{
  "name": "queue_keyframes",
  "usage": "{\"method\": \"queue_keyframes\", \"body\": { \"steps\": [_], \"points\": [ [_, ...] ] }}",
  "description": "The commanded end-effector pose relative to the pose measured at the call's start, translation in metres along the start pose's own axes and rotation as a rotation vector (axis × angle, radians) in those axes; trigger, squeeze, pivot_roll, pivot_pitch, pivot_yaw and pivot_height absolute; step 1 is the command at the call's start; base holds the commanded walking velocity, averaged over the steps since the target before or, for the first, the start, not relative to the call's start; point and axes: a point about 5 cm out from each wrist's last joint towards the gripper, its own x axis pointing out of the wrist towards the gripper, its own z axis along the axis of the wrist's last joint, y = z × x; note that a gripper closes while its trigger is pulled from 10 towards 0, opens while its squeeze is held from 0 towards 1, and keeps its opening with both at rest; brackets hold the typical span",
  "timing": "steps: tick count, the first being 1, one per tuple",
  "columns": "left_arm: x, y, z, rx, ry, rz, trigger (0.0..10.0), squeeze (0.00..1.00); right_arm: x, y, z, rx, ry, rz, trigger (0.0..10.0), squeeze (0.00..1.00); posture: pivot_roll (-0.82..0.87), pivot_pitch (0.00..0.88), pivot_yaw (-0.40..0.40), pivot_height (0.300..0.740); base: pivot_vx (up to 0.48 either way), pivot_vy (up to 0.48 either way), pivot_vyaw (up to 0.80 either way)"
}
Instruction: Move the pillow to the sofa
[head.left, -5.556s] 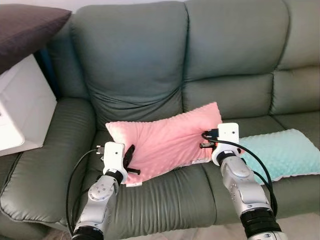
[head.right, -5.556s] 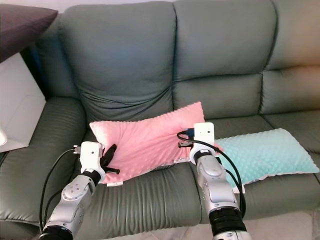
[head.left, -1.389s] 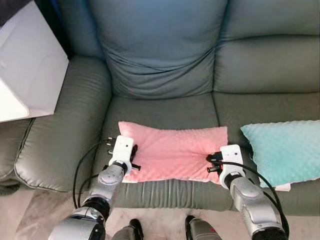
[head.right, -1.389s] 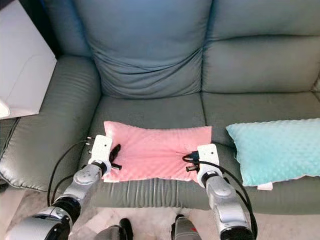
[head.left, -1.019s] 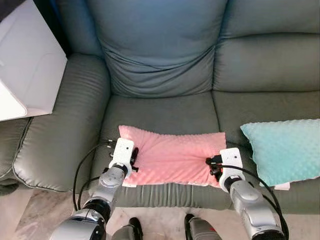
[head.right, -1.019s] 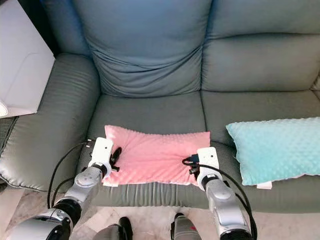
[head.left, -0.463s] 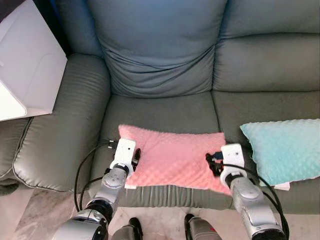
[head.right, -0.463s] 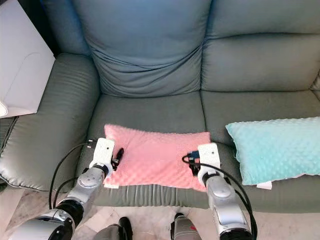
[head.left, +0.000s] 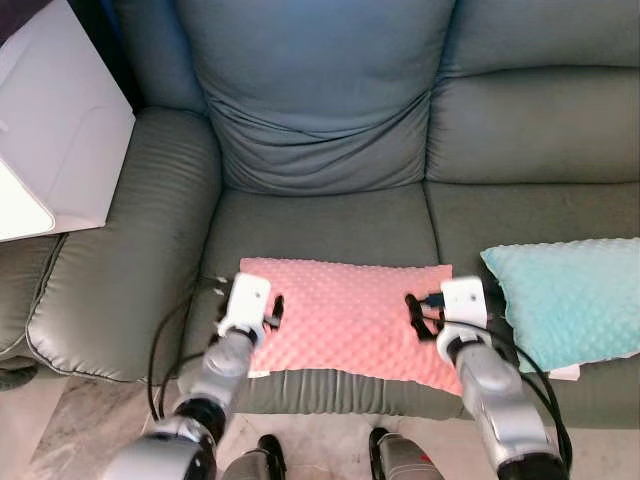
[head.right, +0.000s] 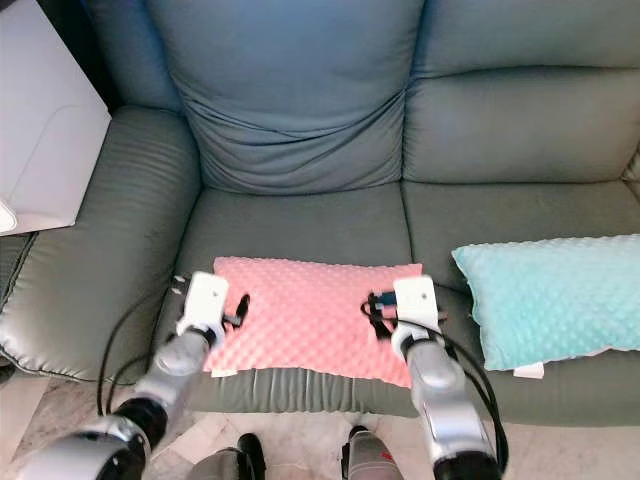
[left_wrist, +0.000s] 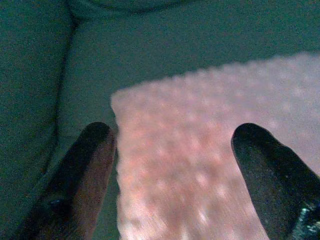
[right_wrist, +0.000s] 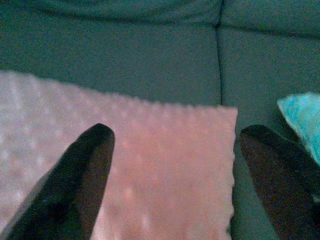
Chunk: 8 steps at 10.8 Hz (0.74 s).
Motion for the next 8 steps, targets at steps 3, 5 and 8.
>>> {"method": "queue_keyframes", "body": {
  "steps": [3,5,8],
  "points": [
    [-0.003,0.026,0.009,-0.062,-0.103,0.004,10.0,1.00,0.010,0.010,0.012,0.059,-0.012,0.054,10.0,1.00,-0.31,0.176,0.109,0.740,0.000,0.000,0.00],
    [-0.016,0.039,-0.003,-0.074,-0.151,0.052,10.0,1.00,0.015,0.015,0.008,0.039,-0.003,0.076,10.0,1.00,-0.28,0.131,0.093,0.740,0.000,0.000,0.00],
    [-0.052,0.062,-0.035,-0.156,-0.136,0.129,10.0,1.00,0.017,0.026,0.009,0.050,0.019,0.181,10.0,1.00,-0.24,0.069,0.063,0.740,0.000,0.000,0.00]
  ]
}}
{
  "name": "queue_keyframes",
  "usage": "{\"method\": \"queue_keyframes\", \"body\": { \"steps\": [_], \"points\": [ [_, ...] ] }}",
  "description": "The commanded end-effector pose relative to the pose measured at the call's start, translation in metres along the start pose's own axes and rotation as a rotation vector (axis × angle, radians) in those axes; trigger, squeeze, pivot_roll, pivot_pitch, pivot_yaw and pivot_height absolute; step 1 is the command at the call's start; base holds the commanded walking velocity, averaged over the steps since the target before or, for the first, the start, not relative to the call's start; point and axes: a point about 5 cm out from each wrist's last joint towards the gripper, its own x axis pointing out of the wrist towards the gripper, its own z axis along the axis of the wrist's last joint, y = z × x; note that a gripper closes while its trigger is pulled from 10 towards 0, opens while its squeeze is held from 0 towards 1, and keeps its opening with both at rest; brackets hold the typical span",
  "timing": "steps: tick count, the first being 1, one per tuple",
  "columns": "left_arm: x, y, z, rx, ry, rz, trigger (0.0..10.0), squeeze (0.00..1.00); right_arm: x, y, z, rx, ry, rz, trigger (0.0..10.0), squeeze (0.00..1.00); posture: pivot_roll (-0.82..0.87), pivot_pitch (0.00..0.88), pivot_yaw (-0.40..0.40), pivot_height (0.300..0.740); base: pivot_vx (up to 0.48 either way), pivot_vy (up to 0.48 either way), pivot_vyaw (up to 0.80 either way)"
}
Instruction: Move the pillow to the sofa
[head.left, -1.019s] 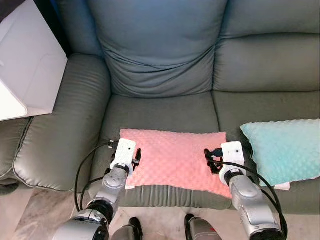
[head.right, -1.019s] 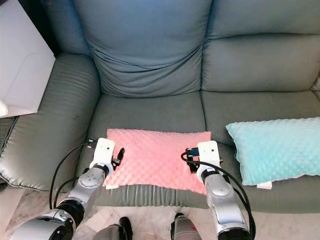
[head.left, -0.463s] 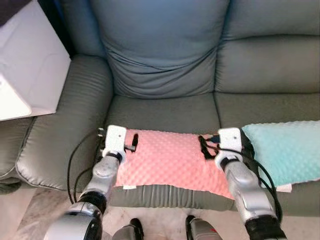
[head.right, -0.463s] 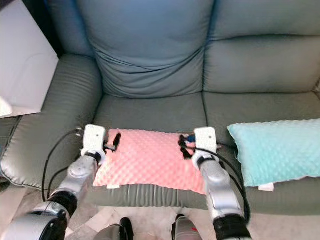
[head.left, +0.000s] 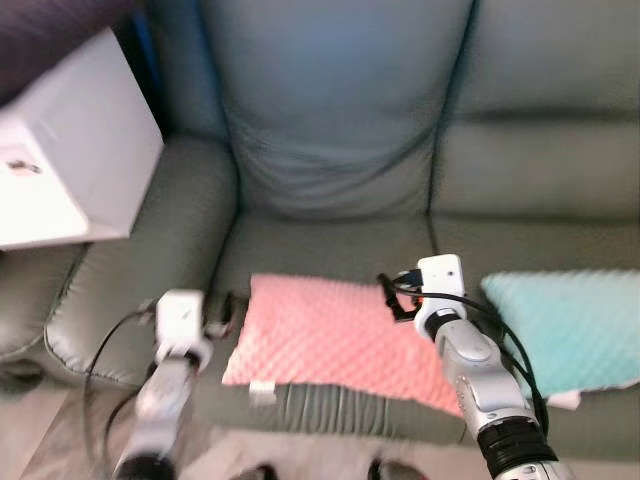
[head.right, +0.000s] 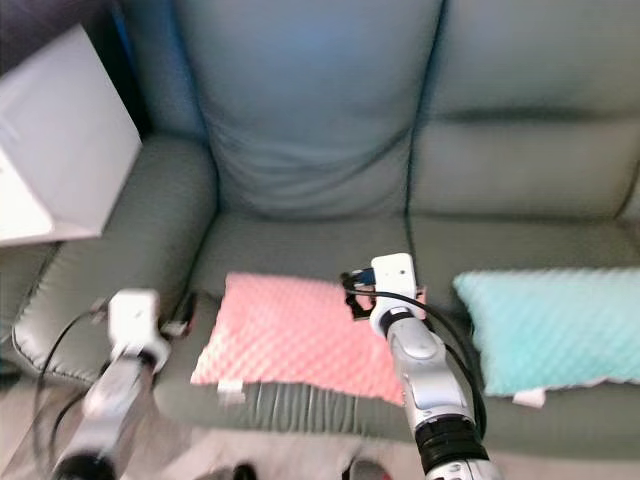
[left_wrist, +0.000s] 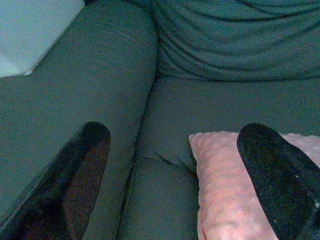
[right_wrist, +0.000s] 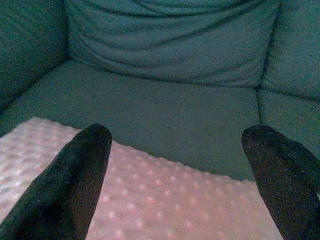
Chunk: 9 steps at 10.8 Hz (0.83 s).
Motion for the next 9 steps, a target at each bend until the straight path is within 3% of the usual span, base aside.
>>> {"method": "queue_keyframes", "body": {
  "steps": [1,3,4,6,8,9],
  "points": [
    [-0.009,0.010,-0.003,-0.013,0.014,-0.004,10.0,1.00,-0.002,0.004,-0.006,0.012,0.038,0.053,10.0,1.00,-0.24,0.061,0.059,0.740,0.000,0.000,0.00],
    [-0.024,0.019,-0.007,-0.014,0.055,-0.043,10.0,1.00,-0.006,0.008,-0.014,-0.008,0.130,0.163,10.0,1.00,-0.23,0.050,0.055,0.740,0.000,0.000,0.00],
    [-0.032,0.020,-0.010,0.026,0.086,-0.066,10.0,1.00,-0.017,0.001,-0.037,-0.002,0.260,0.187,10.0,1.00,-0.23,0.049,0.054,0.740,0.000,0.000,0.00],
    [-0.041,0.019,-0.018,0.045,0.132,-0.095,10.0,1.00,-0.029,0.002,-0.055,0.029,0.359,0.254,10.0,1.00,-0.23,0.052,0.053,0.740,0.000,0.000,0.00],
    [-0.051,0.017,-0.021,0.037,0.178,-0.123,10.0,1.00,-0.050,0.001,-0.070,0.130,0.509,0.417,10.0,1.00,-0.24,0.060,0.053,0.740,0.000,0.000,0.00],
    [-0.052,0.017,-0.021,0.042,0.185,-0.124,10.0,1.00,-0.056,-0.006,-0.081,0.196,0.573,0.440,10.0,1.00,-0.24,0.061,0.052,0.740,0.000,0.000,0.00]
  ]
}}
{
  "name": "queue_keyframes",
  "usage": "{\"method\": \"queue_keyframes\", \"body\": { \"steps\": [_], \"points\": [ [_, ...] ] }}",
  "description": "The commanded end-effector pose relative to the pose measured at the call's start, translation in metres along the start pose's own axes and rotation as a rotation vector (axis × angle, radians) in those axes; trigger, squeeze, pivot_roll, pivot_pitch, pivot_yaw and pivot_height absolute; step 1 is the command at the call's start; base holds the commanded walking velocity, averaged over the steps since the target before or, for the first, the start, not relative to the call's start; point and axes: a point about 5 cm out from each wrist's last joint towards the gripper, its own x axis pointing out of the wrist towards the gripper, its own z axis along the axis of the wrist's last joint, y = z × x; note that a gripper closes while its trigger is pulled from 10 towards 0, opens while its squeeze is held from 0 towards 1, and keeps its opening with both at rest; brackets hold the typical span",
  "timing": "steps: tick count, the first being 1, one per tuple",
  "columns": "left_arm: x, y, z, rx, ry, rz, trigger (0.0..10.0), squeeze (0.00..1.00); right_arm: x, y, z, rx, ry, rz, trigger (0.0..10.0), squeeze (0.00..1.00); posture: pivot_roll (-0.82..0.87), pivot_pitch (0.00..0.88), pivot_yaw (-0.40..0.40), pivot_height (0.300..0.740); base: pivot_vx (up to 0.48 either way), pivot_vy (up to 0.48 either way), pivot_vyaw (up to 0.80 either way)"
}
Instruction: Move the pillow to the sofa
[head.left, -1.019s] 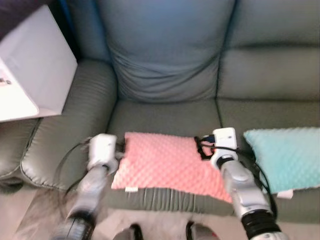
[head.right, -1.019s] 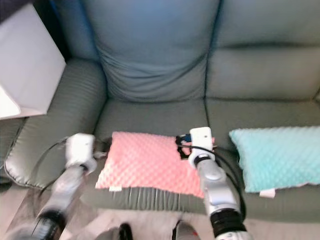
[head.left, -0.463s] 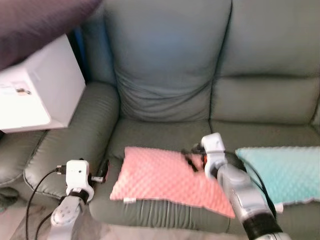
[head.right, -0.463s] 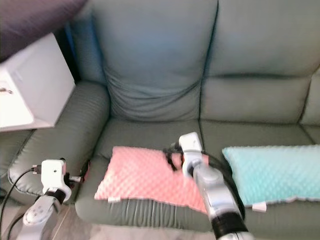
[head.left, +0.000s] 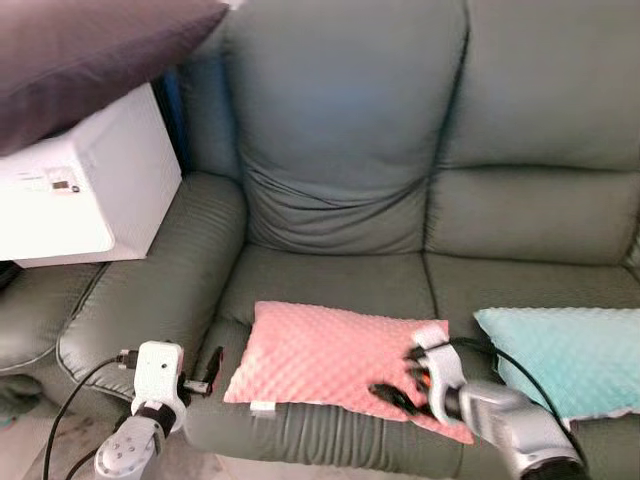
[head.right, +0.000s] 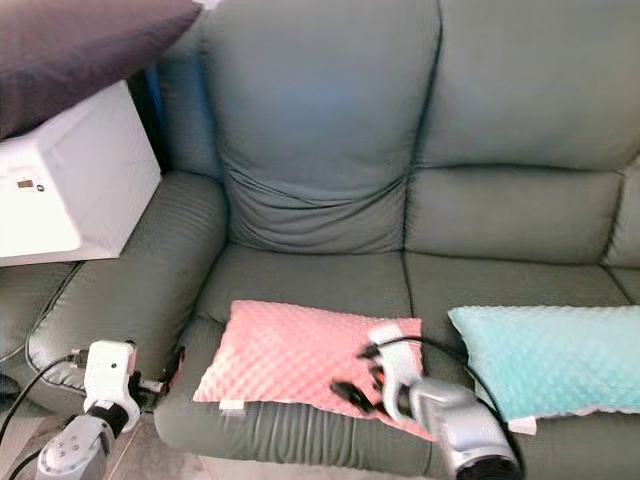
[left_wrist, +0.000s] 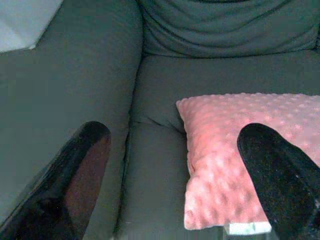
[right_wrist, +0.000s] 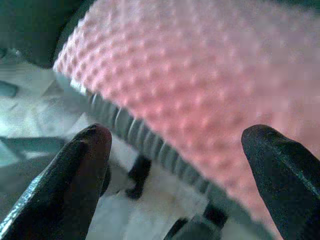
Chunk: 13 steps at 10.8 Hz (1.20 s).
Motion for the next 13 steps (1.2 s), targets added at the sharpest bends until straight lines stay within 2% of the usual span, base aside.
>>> {"method": "queue_keyframes", "body": {
  "steps": [1,3,4,5,8,13],
  "points": [
    [0.002,0.001,0.005,0.020,-0.003,0.000,10.0,1.00,0.006,-0.005,-0.023,0.075,0.064,0.012,10.0,1.00,-0.24,0.061,0.053,0.740,0.000,0.000,0.00],
    [0.005,-0.002,0.011,0.033,-0.013,-0.010,10.0,1.00,0.014,-0.006,-0.051,0.194,0.115,-0.020,10.0,1.00,-0.23,0.064,0.054,0.740,0.000,0.000,0.00],
    [0.005,-0.005,0.013,0.025,0.001,-0.059,10.0,1.00,0.012,-0.006,-0.060,0.241,0.147,-0.021,10.0,1.00,-0.22,0.069,0.058,0.740,0.000,0.000,0.00],
    [0.003,-0.008,0.006,0.047,0.054,-0.103,10.0,1.00,0.011,-0.004,-0.067,0.286,0.166,0.005,10.0,1.00,-0.22,0.073,0.064,0.740,0.000,0.000,0.00],
    [0.010,-0.009,0.003,0.092,0.076,-0.104,10.0,1.00,0.019,-0.008,-0.060,0.276,0.064,-0.086,10.0,1.00,-0.22,0.087,0.082,0.740,0.000,0.000,0.00],
    [0.011,-0.009,0.002,0.122,0.090,-0.111,10.0,1.00,0.025,-0.009,-0.062,0.286,0.028,-0.226,10.0,1.00,-0.20,0.108,0.098,0.740,0.000,0.000,0.00]
  ]
}}
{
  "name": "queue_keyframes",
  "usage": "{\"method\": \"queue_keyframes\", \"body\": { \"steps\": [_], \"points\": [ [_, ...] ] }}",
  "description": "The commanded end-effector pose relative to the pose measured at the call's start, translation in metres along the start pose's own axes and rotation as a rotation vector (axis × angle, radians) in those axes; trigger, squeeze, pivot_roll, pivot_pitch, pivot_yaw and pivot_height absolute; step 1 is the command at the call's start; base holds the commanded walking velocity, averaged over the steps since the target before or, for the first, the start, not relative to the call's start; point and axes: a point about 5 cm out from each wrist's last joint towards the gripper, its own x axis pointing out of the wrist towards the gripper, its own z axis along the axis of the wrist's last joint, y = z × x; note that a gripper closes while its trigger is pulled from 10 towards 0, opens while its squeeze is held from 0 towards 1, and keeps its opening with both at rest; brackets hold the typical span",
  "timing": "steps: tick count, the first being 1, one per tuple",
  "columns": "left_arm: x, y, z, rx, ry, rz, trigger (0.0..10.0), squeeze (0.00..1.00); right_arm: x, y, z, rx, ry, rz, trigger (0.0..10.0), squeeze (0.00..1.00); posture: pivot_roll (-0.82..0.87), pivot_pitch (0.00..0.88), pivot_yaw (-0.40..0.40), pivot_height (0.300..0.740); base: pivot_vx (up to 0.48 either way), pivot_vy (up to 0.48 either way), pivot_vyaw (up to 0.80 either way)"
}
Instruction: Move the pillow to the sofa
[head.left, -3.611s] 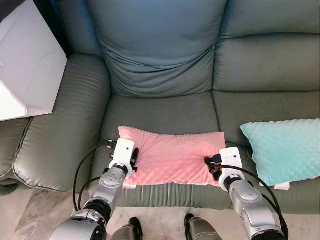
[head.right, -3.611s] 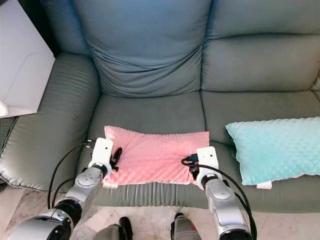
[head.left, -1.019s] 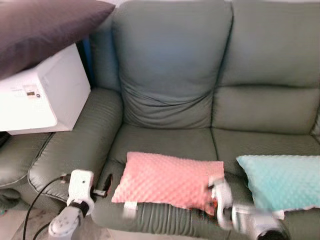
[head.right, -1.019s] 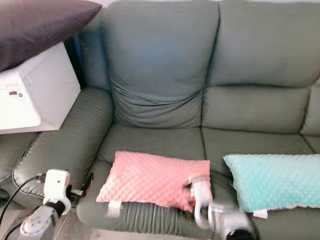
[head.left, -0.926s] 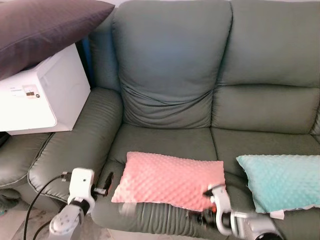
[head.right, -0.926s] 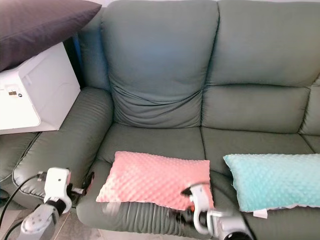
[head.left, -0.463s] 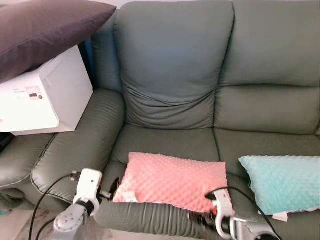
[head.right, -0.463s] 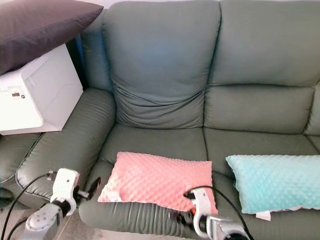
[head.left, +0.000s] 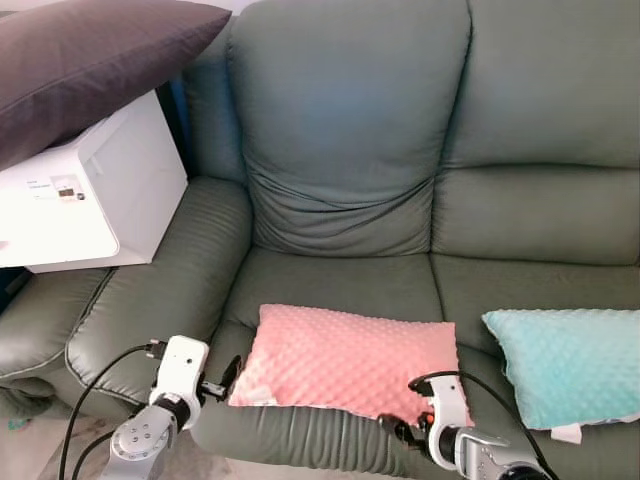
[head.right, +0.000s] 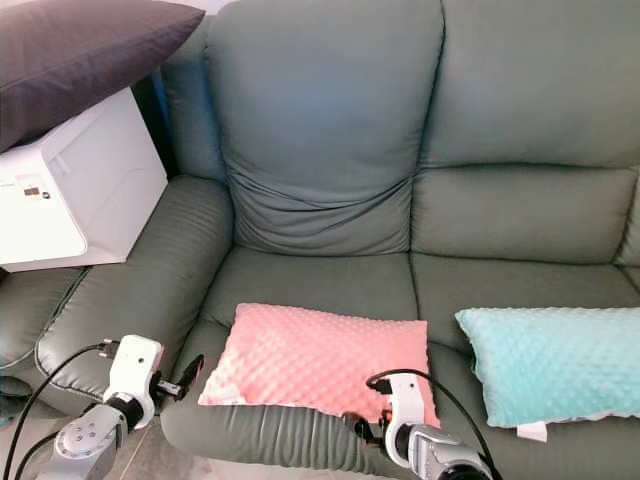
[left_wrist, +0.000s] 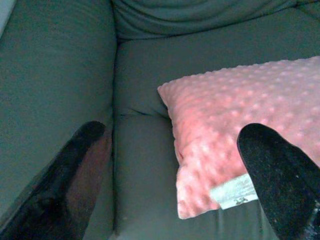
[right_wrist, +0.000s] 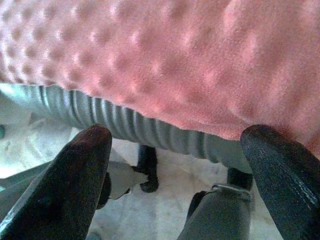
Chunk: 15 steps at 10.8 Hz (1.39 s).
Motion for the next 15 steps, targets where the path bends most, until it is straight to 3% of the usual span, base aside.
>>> {"method": "queue_keyframes", "body": {
  "steps": [1,5,7,9,10,12,13,14,15],
  "points": [
    [-0.001,0.005,-0.001,0.017,0.009,0.013,10.0,1.00,0.001,-0.001,-0.003,-0.003,0.009,-0.039,10.0,1.00,-0.20,0.110,0.102,0.740,0.000,0.000,0.00],
    [0.000,0.010,0.000,0.040,0.006,0.048,10.0,1.00,0.001,-0.004,0.008,-0.059,-0.042,-0.132,10.0,1.00,-0.19,0.109,0.104,0.740,0.000,0.000,0.00],
    [0.000,0.007,-0.001,0.037,0.005,0.046,10.0,1.00,0.004,0.001,0.027,-0.068,-0.083,-0.193,10.0,1.00,-0.19,0.108,0.104,0.740,0.000,0.000,0.00],
    [0.000,0.006,-0.002,0.040,0.006,0.045,10.0,1.00,0.007,0.009,0.034,-0.085,-0.089,-0.159,10.0,1.00,-0.19,0.106,0.103,0.740,0.000,0.000,0.00],
    [0.000,0.008,-0.001,0.041,0.004,0.049,10.0,1.00,0.012,0.022,0.040,-0.117,-0.081,-0.068,10.0,1.00,-0.19,0.107,0.102,0.740,0.000,0.000,0.00],
    [-0.001,0.010,-0.001,0.046,0.006,0.048,10.0,1.00,0.014,0.038,0.042,-0.240,-0.012,0.105,10.0,1.00,-0.20,0.108,0.102,0.740,0.000,0.000,0.00],
    [-0.001,0.009,0.000,0.052,0.006,0.031,10.0,0.99,0.014,0.040,0.044,-0.305,0.012,0.127,10.0,1.00,-0.20,0.108,0.101,0.740,0.000,0.000,0.00],
    [0.000,0.008,0.003,0.060,-0.001,0.019,10.0,0.82,0.013,0.041,0.049,-0.328,0.028,0.130,10.0,1.00,-0.20,0.108,0.101,0.740,0.000,0.000,0.00],
    [0.000,0.006,0.003,0.064,-0.002,0.012,10.0,0.33,0.013,0.041,0.052,-0.368,0.052,0.146,10.0,1.00,-0.20,0.107,0.102,0.740,0.000,0.000,0.00]
  ]
}}
